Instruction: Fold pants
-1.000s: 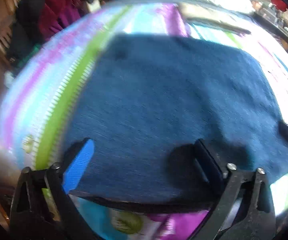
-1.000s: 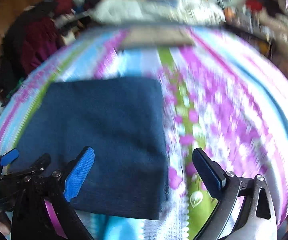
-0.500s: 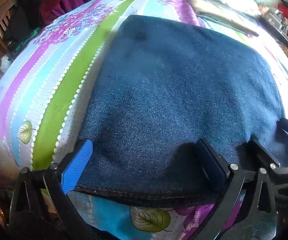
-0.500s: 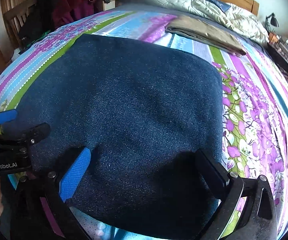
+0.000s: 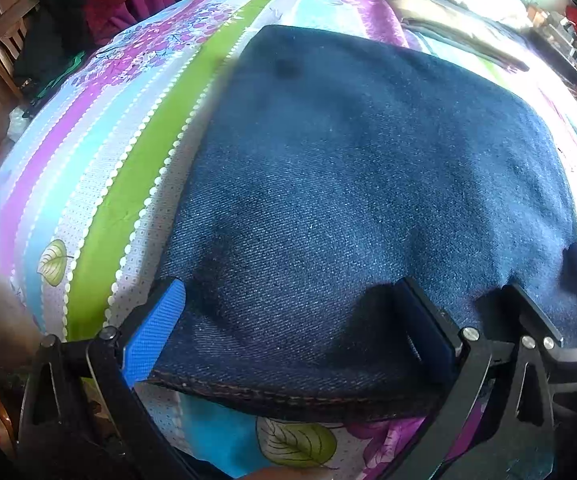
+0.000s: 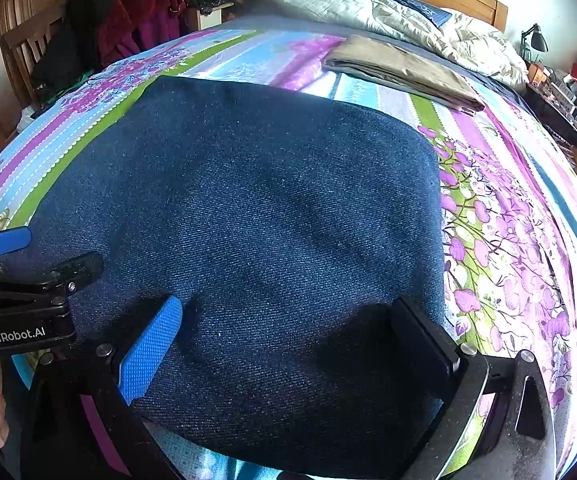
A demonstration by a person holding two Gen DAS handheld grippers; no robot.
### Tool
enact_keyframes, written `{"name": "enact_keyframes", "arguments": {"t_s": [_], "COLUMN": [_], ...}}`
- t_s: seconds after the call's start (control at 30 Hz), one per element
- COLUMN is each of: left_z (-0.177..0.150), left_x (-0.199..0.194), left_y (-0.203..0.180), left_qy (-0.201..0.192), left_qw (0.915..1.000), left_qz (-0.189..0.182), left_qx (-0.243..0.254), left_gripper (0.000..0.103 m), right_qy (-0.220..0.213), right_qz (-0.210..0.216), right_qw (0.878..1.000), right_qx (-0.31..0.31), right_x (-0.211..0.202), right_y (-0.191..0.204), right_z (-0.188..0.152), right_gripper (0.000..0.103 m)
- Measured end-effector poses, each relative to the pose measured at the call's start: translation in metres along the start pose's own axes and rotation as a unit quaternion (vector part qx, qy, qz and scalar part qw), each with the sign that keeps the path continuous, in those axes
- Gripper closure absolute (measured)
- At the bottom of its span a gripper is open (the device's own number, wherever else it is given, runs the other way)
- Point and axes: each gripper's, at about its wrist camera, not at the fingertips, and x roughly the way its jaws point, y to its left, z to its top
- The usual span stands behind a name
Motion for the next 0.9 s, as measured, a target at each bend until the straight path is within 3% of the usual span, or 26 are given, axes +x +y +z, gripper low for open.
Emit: {"name": "enact_keyframes", "arguments": {"t_s": [0.47,0.9], "left_z": [0.0014,0.0013], "left_x": [0.003,0.005], "left_y": [0.001,0.0001], "left_qy": [0.007,0.005], "left_qw": [1.0,1.0], "left_qz": [-0.003,-0.001], "left_qx": [-0.003,-0.004], "left_gripper": [0.0,0.0], "right_qy": [0.013,-0.004], "right_qz": [-0.003,-0.011], "right_qw": [1.0,1.0], "right_qx": [0.005,0.006], "right_x": [0.006,0.0074], "right_y": [0.0029,0.005], "right_z": [0.0078,0.0052], "right_gripper": [0.0,0.0]}}
